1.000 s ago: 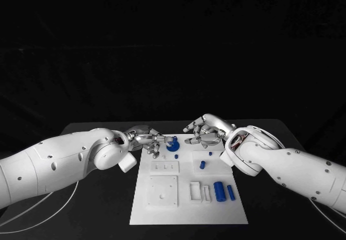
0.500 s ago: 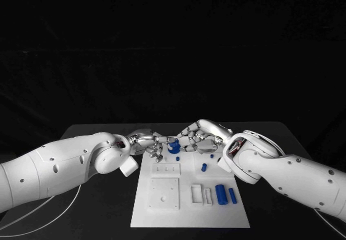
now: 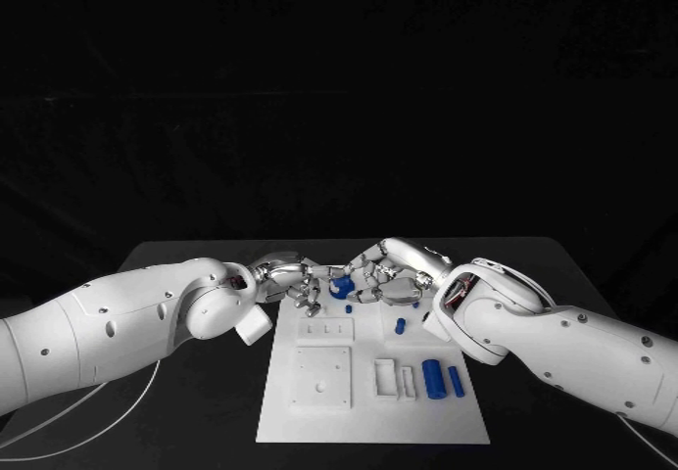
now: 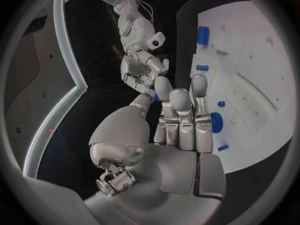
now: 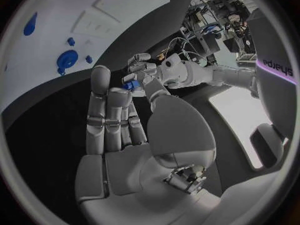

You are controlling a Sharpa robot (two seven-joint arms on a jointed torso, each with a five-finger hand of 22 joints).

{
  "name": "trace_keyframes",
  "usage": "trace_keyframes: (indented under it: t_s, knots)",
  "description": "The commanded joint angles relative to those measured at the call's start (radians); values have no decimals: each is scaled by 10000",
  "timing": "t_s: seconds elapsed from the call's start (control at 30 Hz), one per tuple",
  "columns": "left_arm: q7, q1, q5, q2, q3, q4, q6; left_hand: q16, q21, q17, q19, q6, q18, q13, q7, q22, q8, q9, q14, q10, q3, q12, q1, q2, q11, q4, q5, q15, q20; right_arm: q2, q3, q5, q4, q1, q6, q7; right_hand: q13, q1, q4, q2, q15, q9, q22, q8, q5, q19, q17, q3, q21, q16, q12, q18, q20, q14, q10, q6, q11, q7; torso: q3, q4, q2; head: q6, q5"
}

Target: Assemble the parts on the task board

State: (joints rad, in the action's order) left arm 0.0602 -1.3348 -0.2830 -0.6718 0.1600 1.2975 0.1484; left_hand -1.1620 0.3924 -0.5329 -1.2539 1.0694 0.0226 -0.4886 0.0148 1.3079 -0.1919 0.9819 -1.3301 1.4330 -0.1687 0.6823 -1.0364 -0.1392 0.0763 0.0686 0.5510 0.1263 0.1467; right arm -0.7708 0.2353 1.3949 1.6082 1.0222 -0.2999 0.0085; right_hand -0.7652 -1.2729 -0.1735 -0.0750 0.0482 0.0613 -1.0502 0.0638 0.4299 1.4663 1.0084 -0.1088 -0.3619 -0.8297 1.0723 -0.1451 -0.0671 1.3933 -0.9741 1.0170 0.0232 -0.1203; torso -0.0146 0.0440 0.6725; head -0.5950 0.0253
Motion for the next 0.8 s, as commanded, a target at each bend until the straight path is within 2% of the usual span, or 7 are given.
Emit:
trace_keyframes:
  t_s: [0.03,0.17,0.33,0.8]
  knots:
    - [210,2,-81,16,-9,40,195,-43,39,10,48,251,-116,5,-86,200,116,-82,28,-40,-1640,33,-96,62,31,1709,71,13,-10,23,-15,94,13,-9,12,123,0,78,120,50,32,7,-17,-21,6,347,11,9,63,-48,14,-93,-17,20,-44,87,-39,20,-5,10,-3,4,11]
    - [279,2,-203,15,-9,47,292,-43,53,12,76,372,-114,22,-80,197,274,-208,39,-42,-1575,15,-307,194,26,1576,79,8,-16,41,-24,-11,-32,-9,-17,73,-11,100,397,29,36,7,-20,-21,-10,347,18,-15,59,-57,31,-85,-22,27,-44,93,-46,22,6,8,-1,7,18]
    - [338,2,-385,12,-9,58,429,-41,72,16,103,476,-113,39,-85,195,423,-338,60,-42,-1549,-2,-613,400,23,1293,90,6,-18,54,-28,-72,-75,-9,-63,1,-14,99,529,22,37,8,-17,-20,-34,358,17,-47,51,-55,36,-84,-26,28,-48,96,-45,26,-5,11,-3,-5,28]
    - [377,2,-605,26,-9,83,591,-42,78,18,99,508,-111,42,-85,198,446,-362,54,-43,-1559,-5,-669,448,24,1257,91,5,-18,129,-35,-142,-154,-9,-109,-91,-49,140,997,31,87,11,7,-20,-288,368,59,-262,2,-106,79,-56,-66,74,-64,580,-119,154,-12,5,-1,-34,34]
